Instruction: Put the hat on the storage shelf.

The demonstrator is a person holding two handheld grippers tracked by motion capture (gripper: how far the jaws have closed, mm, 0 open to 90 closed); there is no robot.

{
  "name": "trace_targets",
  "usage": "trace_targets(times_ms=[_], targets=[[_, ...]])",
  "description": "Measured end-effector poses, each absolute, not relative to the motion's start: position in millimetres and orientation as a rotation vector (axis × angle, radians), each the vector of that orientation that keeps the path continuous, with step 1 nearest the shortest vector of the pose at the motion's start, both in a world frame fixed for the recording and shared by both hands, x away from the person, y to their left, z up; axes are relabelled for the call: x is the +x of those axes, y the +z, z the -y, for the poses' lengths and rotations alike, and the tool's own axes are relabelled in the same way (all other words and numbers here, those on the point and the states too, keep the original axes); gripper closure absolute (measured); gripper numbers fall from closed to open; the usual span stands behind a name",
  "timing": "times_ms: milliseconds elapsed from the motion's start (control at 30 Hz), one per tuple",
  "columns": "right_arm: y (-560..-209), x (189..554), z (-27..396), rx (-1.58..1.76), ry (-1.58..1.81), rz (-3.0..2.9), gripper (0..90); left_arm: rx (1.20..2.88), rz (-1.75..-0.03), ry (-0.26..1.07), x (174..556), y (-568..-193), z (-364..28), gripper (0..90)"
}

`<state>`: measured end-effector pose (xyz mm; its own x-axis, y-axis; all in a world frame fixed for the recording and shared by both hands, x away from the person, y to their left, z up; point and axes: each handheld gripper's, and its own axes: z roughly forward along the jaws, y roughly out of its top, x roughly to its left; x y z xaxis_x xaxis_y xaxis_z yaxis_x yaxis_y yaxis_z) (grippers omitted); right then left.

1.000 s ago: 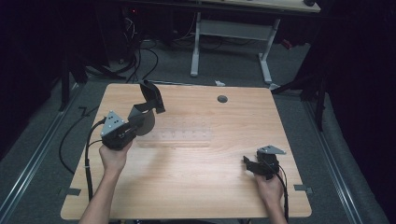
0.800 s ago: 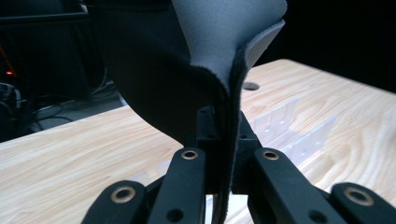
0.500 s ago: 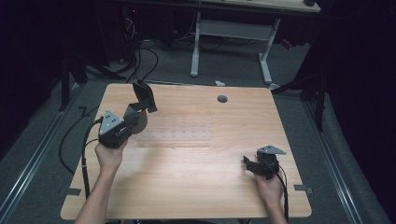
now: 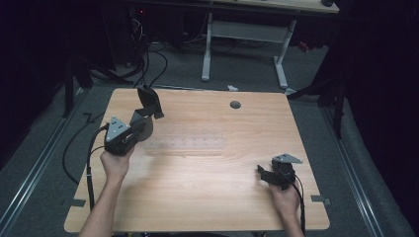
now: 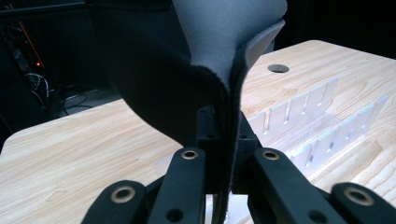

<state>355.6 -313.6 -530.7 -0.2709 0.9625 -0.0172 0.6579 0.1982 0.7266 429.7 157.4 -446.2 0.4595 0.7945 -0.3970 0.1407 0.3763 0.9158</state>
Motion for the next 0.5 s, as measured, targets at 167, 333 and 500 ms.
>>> trace_targets(times_ms=[167, 333, 500], targets=[[-530.7, 355.7, 313.6, 1.506, 0.848, -2.004, 35.4, 1.13, -1.043, 0.534, 431.1, -448.9, -158.3, 86.5], [-530.7, 355.7, 313.5, 1.506, 0.847, -2.003, 35.4, 1.128, -1.035, 0.541, 431.6, -451.7, -156.4, 86.4], [-530.7, 355.7, 313.5, 1.506, 0.848, -2.003, 35.4, 1.105, -1.067, 0.526, 433.0, -450.0, -156.7, 86.4]])
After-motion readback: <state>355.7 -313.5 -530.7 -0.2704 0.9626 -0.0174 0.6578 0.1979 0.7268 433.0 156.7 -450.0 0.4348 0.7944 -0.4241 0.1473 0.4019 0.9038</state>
